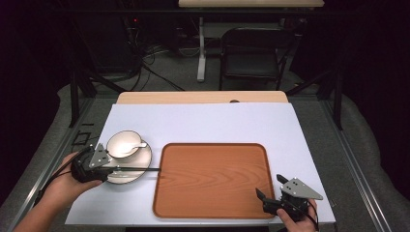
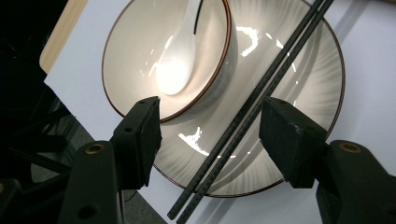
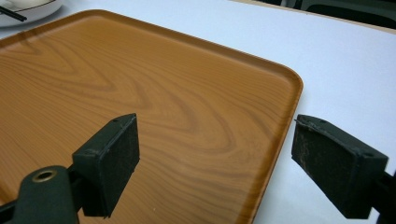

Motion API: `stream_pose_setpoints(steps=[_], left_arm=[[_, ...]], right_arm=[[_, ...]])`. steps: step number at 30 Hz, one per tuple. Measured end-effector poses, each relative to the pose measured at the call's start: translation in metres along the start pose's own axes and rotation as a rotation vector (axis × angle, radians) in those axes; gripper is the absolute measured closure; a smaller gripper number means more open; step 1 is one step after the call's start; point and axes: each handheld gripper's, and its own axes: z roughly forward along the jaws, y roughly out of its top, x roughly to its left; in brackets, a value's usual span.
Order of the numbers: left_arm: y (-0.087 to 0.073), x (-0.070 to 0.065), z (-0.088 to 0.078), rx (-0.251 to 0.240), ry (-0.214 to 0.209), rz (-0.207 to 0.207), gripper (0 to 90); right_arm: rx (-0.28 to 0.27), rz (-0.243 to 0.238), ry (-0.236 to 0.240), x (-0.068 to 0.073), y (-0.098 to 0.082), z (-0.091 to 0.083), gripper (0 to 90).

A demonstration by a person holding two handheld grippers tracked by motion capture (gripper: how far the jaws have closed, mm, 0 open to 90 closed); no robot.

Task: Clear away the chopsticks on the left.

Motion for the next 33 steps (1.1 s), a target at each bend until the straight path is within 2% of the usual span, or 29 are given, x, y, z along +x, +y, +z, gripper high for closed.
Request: stream_pose_setpoints(steps=[5, 7, 8, 11, 12, 15, 21, 24, 29, 33], left_arm=[[-0.002, 0.0, 0.003, 0.038, -0.022, 0.069, 39.5], [-0.003, -0.001, 0.005, 0.046, -0.032, 0.108, 43.3], [-0.004, -0.002, 0.006, 0.054, -0.042, 0.13, 48.3], [-0.005, -0.004, 0.008, 0.07, -0.044, 0.147, 51.0], [-0.006, -0.004, 0.01, 0.076, -0.055, 0.142, 55.3], [-0.008, -0.005, 0.015, 0.092, -0.07, 0.153, 59.2], [-0.008, -0.009, 0.021, 0.1, -0.088, 0.177, 62.1], [-0.006, -0.012, 0.025, 0.097, -0.096, 0.199, 67.3], [-0.004, -0.015, 0.03, 0.106, -0.097, 0.241, 69.0], [-0.003, -0.016, 0.033, 0.108, -0.098, 0.259, 69.7]], right_arm=[[0.001, 0.0, 0.0, 0.0, 0.0, 0.0, 14.8], [0.001, -0.001, 0.0, 0.0, 0.0, 0.0, 14.8], [0.002, -0.001, 0.0, 0.0, 0.0, 0.0, 14.8], [0.002, -0.001, 0.0, 0.0, 0.0, 0.0, 14.8], [0.003, -0.002, 0.0, 0.0, 0.0, 0.0, 14.8], [0.005, -0.001, 0.001, 0.0, 0.0, 0.0, 14.8], [0.006, -0.001, 0.001, 0.0, 0.0, 0.0, 14.8], [0.005, -0.003, 0.001, 0.0, 0.0, 0.0, 14.8], [0.006, -0.002, 0.002, 0.0, 0.0, 0.0, 14.8], [0.006, -0.001, 0.001, 0.0, 0.0, 0.0, 14.8]])
